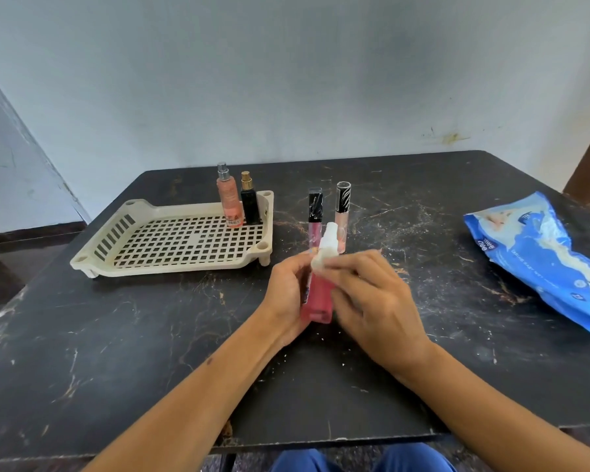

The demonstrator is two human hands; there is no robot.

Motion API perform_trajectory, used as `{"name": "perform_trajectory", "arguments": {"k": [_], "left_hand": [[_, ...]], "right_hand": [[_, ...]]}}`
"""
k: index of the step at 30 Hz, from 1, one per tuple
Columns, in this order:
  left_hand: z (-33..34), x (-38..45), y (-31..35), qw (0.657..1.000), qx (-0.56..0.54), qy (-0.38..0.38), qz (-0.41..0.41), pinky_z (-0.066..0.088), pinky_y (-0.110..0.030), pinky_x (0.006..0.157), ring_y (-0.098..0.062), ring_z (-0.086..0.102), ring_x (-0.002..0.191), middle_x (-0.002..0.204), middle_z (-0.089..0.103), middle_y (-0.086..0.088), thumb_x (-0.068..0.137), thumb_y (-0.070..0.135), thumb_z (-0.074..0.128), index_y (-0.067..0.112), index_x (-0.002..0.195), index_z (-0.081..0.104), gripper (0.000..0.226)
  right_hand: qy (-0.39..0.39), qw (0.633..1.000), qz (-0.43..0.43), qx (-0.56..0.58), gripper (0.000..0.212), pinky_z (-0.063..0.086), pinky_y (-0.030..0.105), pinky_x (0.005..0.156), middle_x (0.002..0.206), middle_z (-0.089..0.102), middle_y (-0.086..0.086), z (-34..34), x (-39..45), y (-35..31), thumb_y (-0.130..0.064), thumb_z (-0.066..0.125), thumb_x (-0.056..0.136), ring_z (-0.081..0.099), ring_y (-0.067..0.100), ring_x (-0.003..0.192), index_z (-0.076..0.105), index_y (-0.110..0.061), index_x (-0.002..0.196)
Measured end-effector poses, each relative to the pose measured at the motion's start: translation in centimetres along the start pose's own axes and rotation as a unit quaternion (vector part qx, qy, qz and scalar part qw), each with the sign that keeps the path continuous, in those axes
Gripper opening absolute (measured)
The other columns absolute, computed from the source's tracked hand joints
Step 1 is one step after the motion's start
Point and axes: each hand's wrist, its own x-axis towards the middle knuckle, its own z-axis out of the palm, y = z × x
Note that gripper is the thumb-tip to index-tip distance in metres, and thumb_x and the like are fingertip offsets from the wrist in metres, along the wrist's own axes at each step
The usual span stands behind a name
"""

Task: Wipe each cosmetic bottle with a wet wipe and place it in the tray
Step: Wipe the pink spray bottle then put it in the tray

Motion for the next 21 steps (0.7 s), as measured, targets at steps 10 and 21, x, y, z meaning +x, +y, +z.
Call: {"name": "perform_trajectory", "arguments": {"k": [10,21], "left_hand": [[0.0,0.0,0.1,1.0,-0.001,0.013,-0.004,0.037,-0.02,0.042,-0.013,0.05,0.046,0.059,0.054,-0.004,0.075,0.023,0.051,0.005,0.08,0.057,0.019],[0.1,0.1,0.1,1.0,0.017,0.013,0.0,0.043,-0.021,0.049,-0.011,0.05,0.052,0.066,0.055,-0.002,0.094,0.025,0.041,0.001,0.101,0.055,0.029]], "right_hand": [[-0.054,0.993,-0.106,0.022,0.019,0.055,0.032,0.072,0.089,0.07,0.009,-0.3,-0.2,-1.1,0.004,0.055,0.081,0.062,0.026,0.074,0.074,0.002,0.08],[-0.075,0.988,-0.134,0.025,0.019,0.051,0.027,0.082,0.087,0.07,0.011,-0.6,-0.2,-1.3,0.003,0.055,0.079,0.059,0.023,0.077,0.073,0.002,0.077]]}}
